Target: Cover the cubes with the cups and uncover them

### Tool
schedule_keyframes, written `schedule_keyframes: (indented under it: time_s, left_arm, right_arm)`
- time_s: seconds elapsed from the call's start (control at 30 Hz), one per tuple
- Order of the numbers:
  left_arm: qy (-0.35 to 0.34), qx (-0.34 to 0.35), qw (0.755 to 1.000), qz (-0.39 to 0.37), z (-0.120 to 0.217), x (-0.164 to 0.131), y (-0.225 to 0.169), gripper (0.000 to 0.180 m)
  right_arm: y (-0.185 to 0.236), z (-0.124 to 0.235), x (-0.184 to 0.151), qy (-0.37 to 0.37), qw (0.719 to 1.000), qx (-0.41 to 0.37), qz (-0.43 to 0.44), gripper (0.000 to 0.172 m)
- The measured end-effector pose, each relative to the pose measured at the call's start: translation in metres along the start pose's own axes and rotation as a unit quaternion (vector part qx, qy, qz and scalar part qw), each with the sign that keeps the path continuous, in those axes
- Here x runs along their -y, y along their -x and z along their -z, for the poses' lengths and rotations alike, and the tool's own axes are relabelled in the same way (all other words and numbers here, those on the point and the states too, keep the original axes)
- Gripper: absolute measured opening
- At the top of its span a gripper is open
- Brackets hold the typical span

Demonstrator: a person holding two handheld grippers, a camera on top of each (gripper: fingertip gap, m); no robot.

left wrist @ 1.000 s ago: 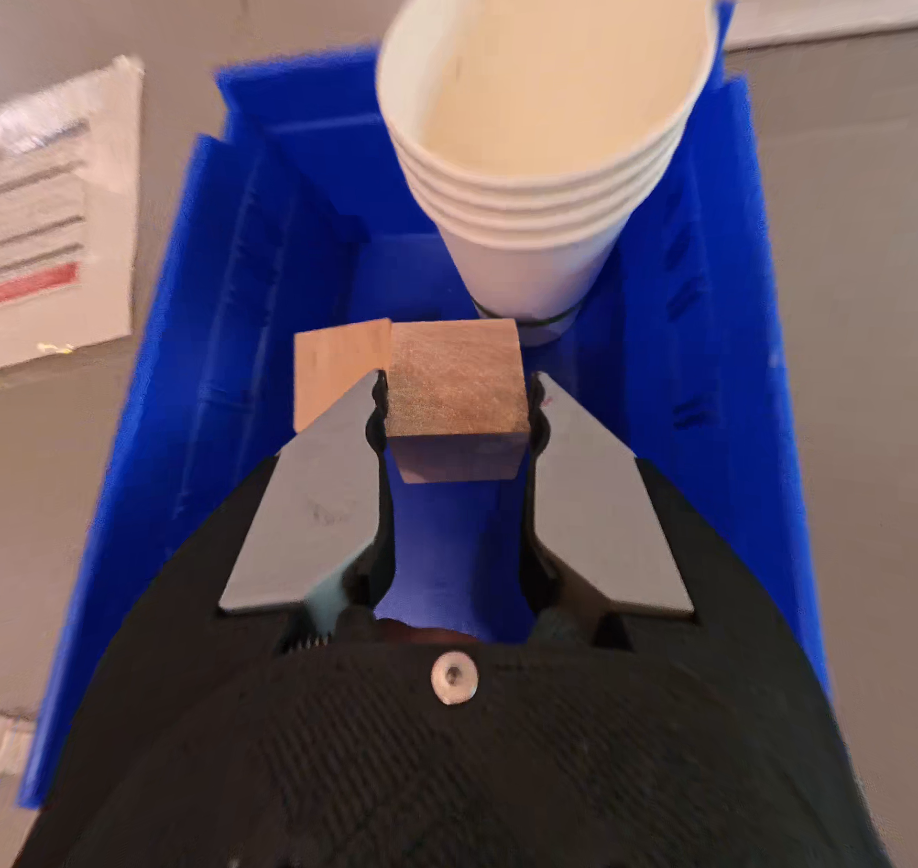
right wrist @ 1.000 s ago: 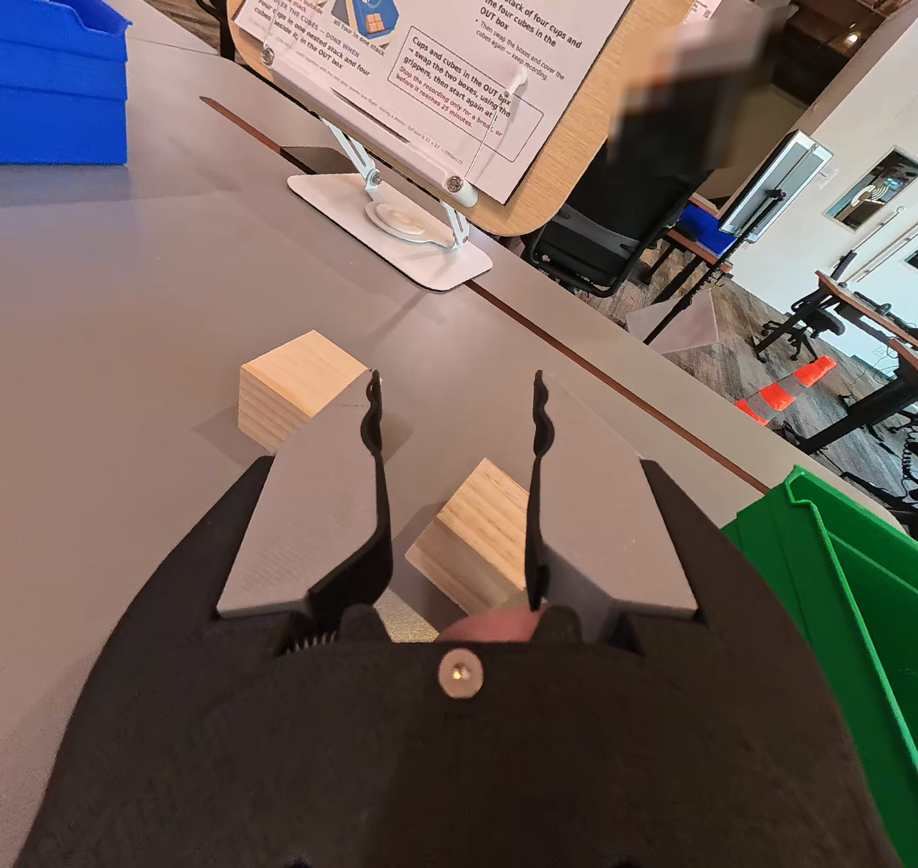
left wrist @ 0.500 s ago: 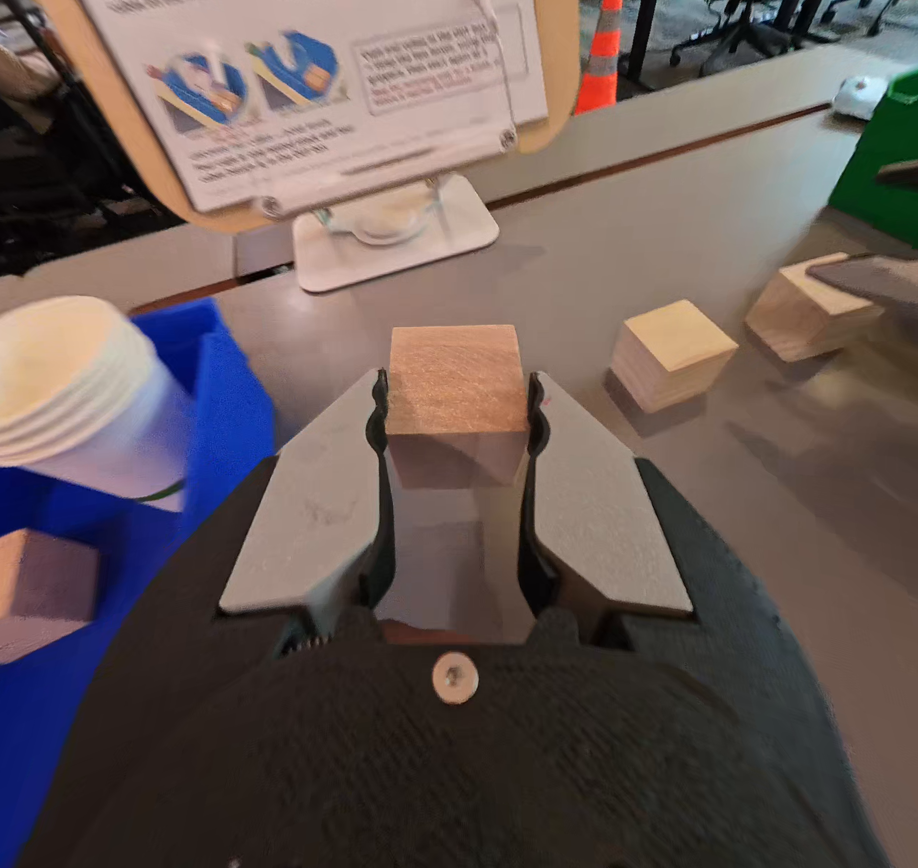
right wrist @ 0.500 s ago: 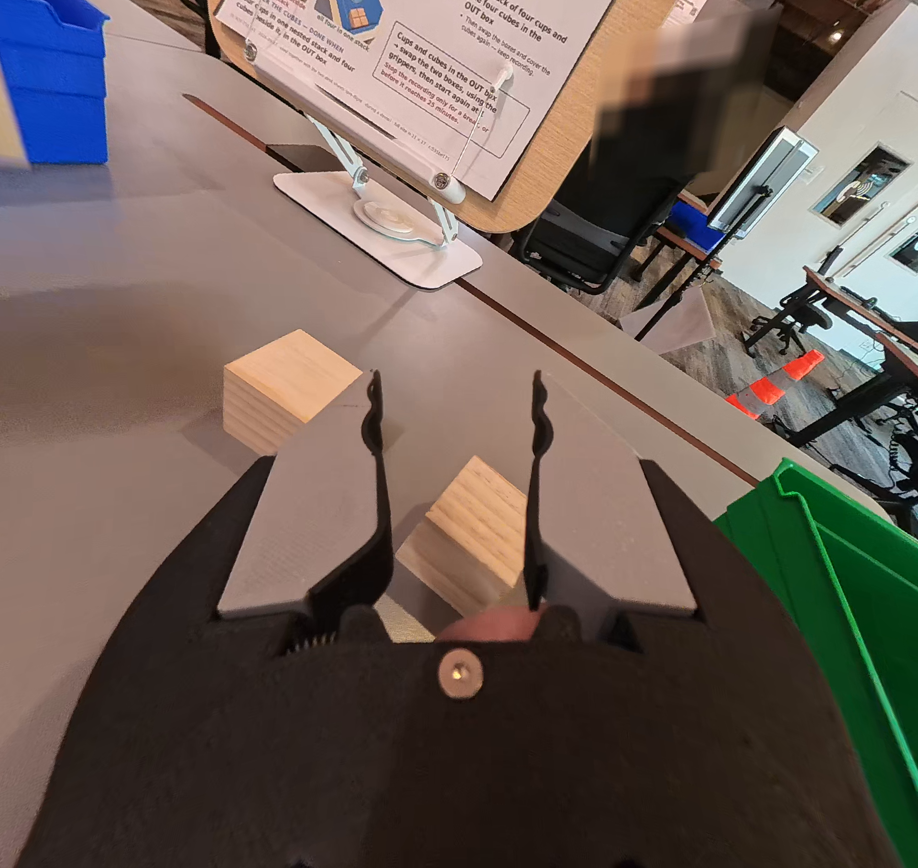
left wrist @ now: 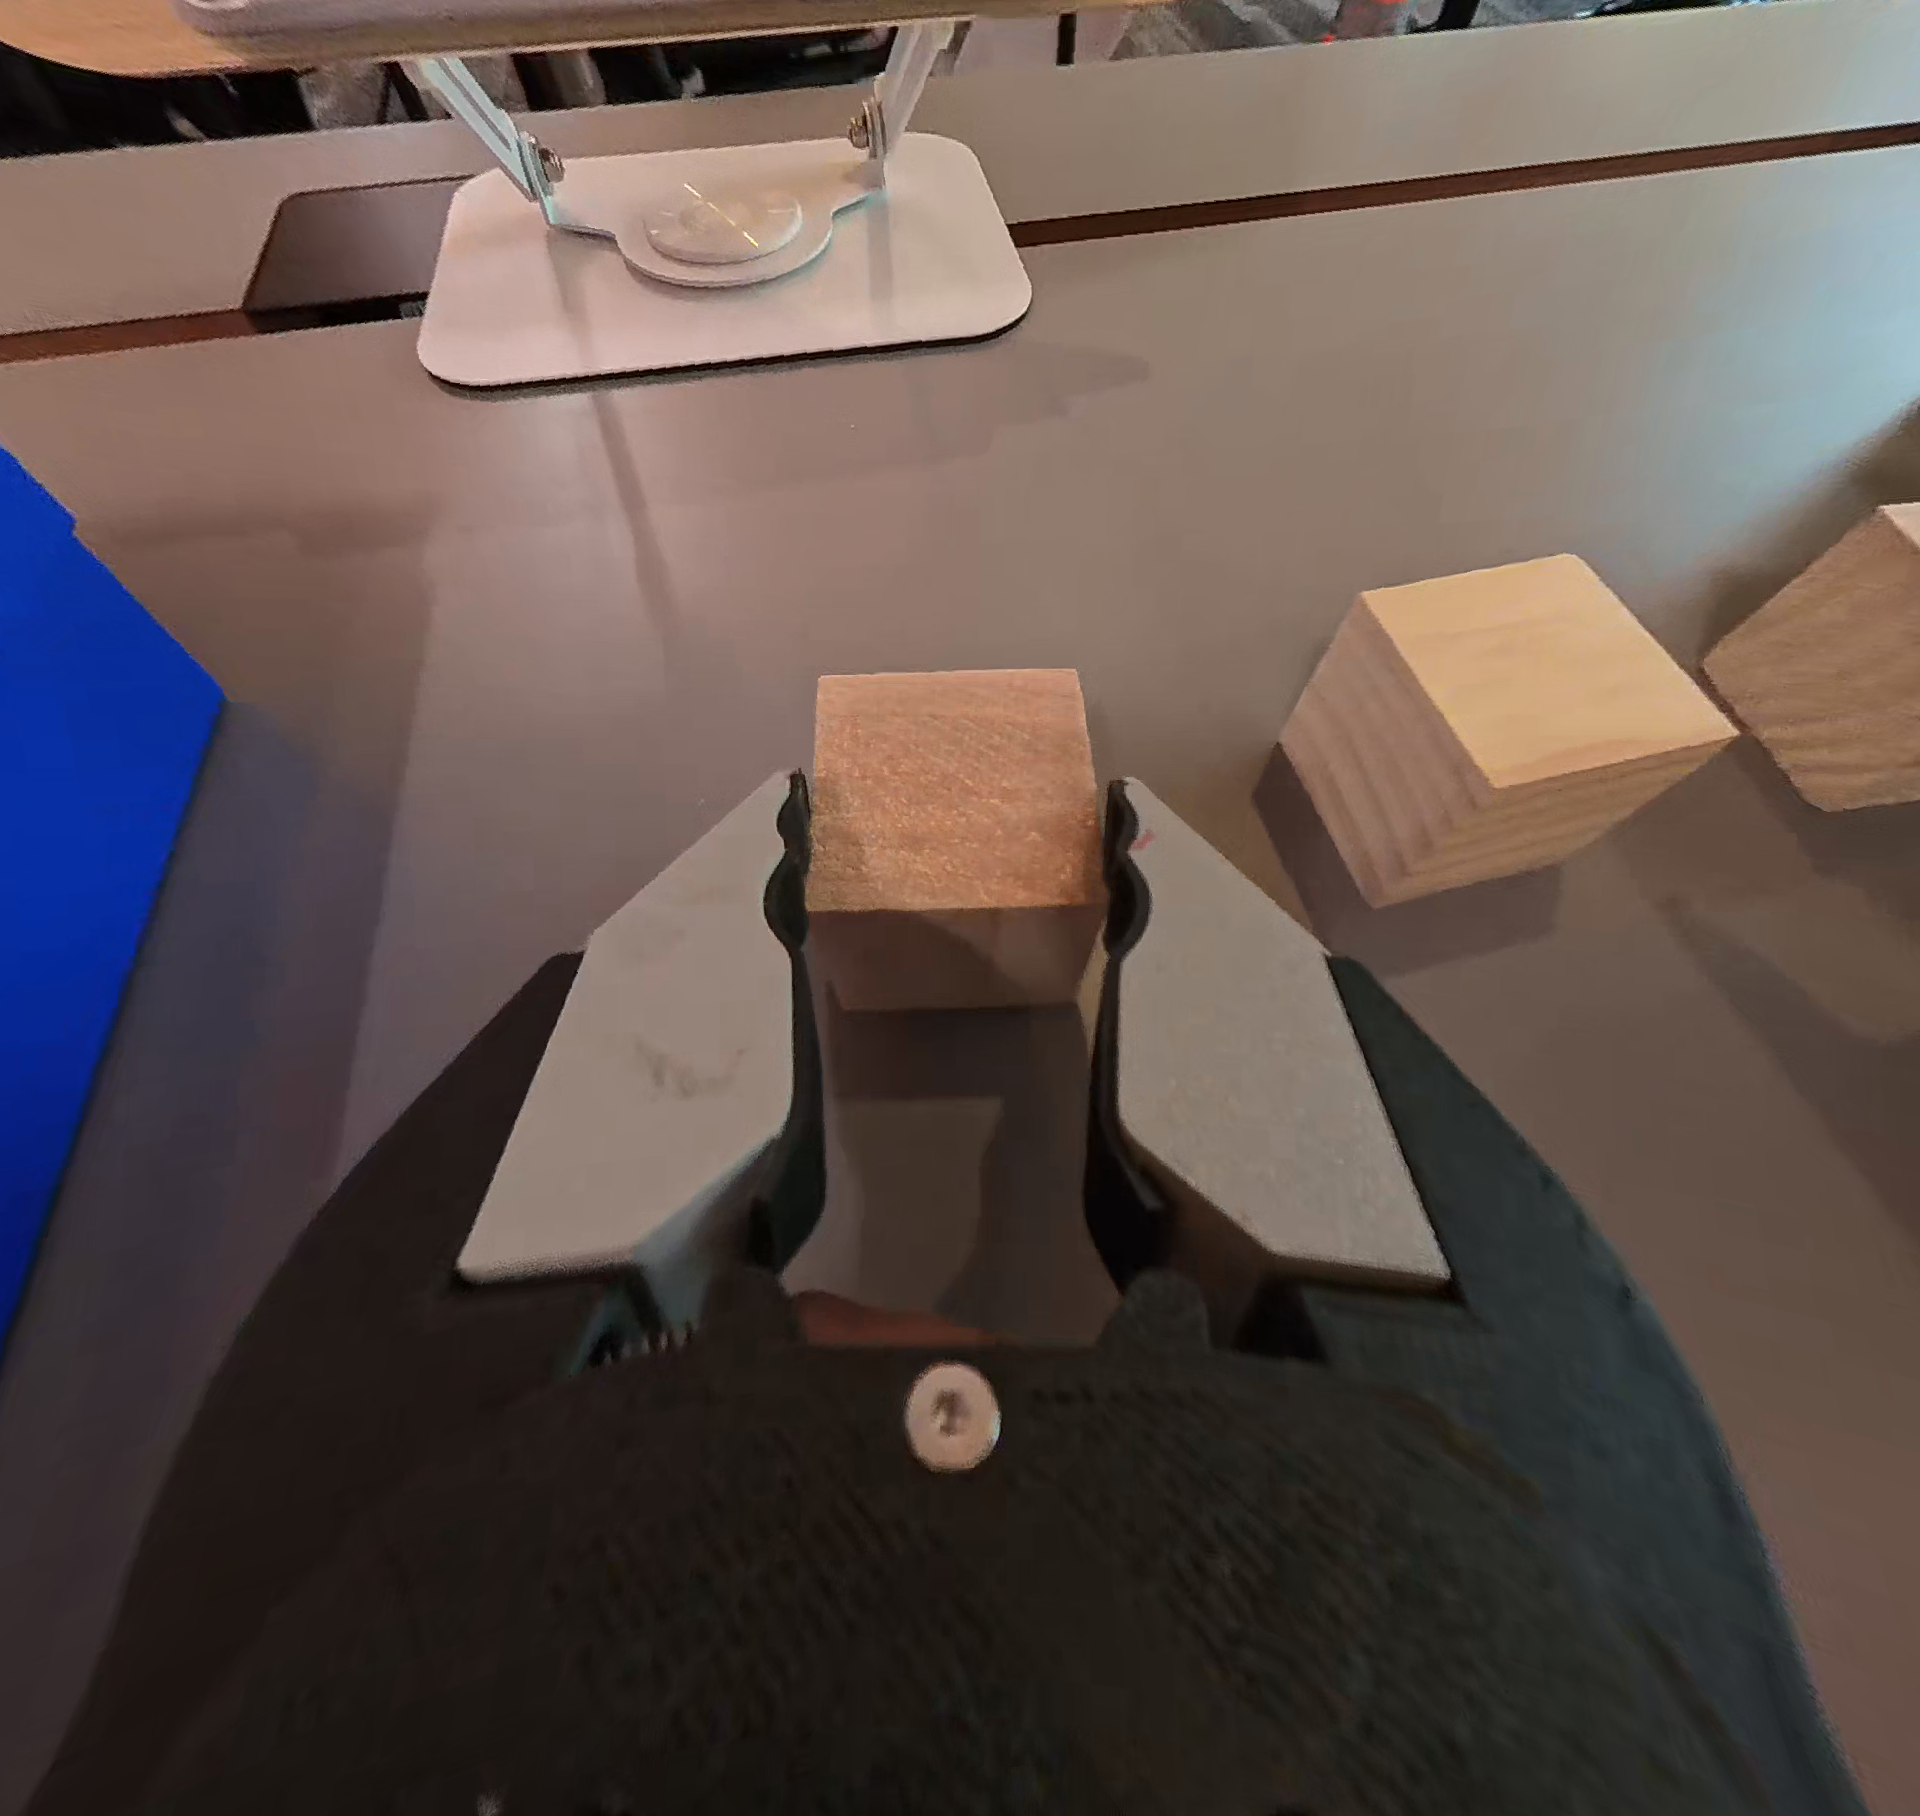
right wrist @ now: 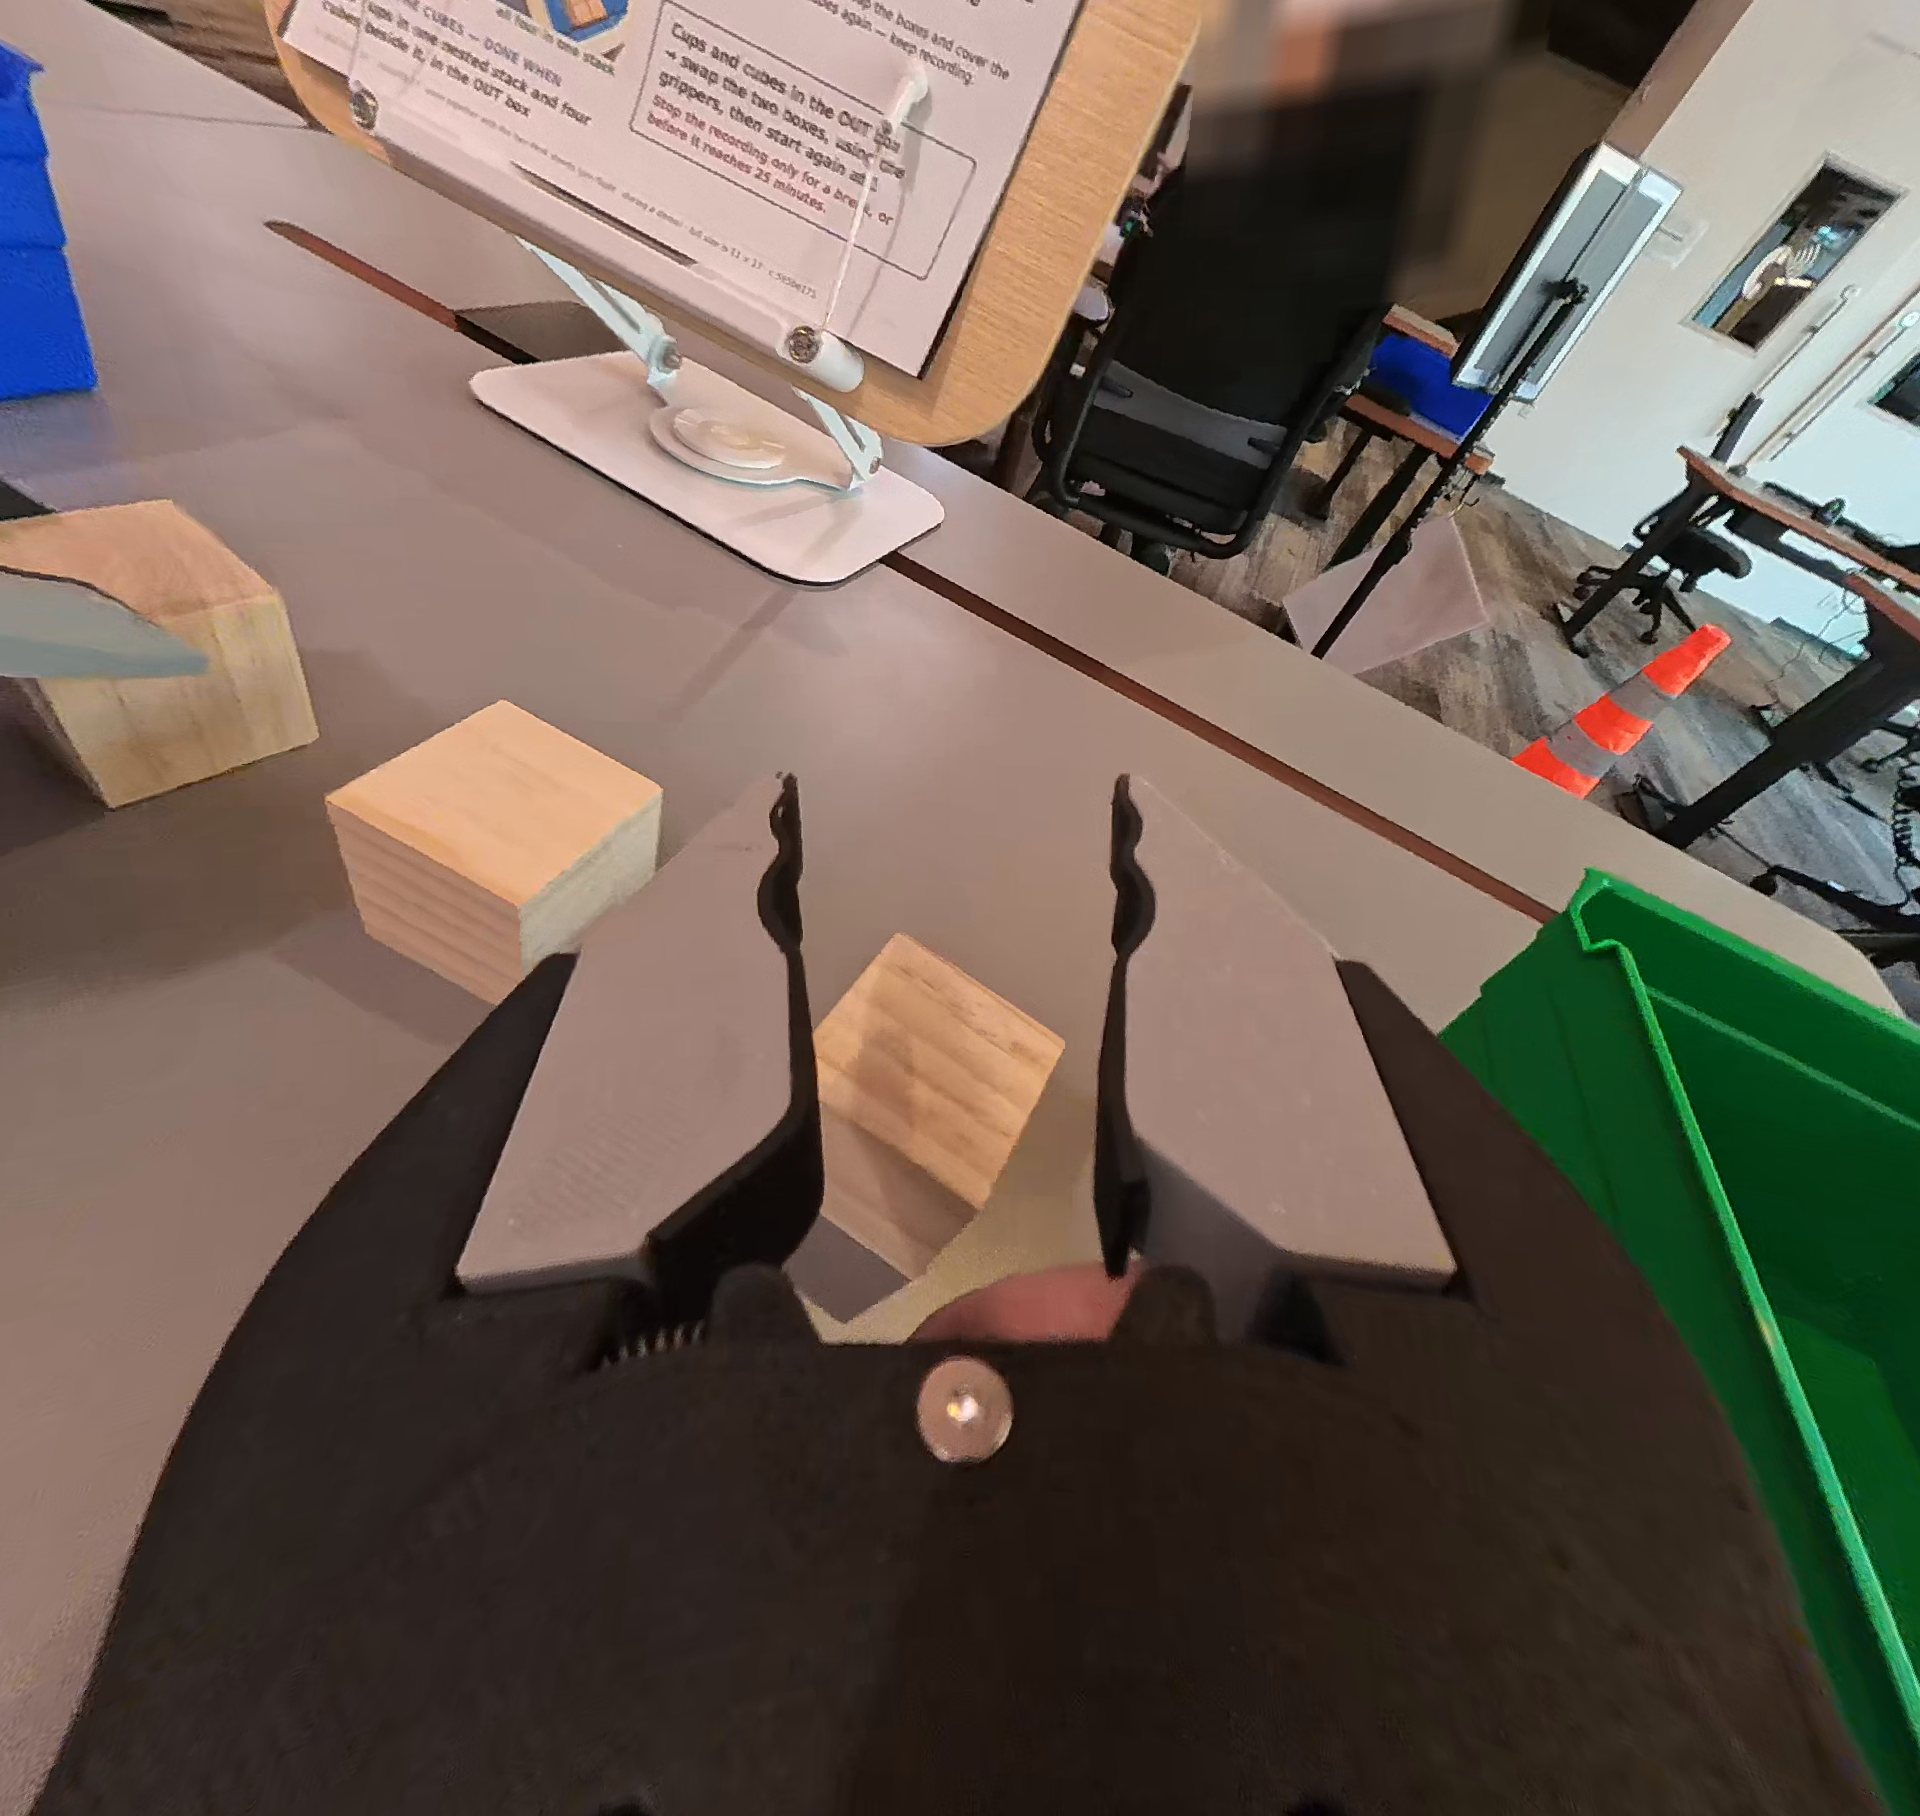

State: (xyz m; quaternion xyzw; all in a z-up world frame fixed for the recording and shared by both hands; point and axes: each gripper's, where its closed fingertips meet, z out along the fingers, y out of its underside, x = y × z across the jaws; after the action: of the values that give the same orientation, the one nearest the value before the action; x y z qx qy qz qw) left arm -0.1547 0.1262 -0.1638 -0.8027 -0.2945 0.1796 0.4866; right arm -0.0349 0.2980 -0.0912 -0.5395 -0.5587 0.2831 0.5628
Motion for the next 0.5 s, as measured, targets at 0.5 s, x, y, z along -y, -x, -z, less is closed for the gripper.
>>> schedule_keyframes:
  time_s: [0.5]
  left_arm:
    - [-0.025, -0.043, 0.998, 0.046, 0.012, 0.002, -0.012, 0.061]
  right_arm:
    - [0.001, -0.007, -0.018, 0.034, 0.998, 0.034, -0.045, 0.057]
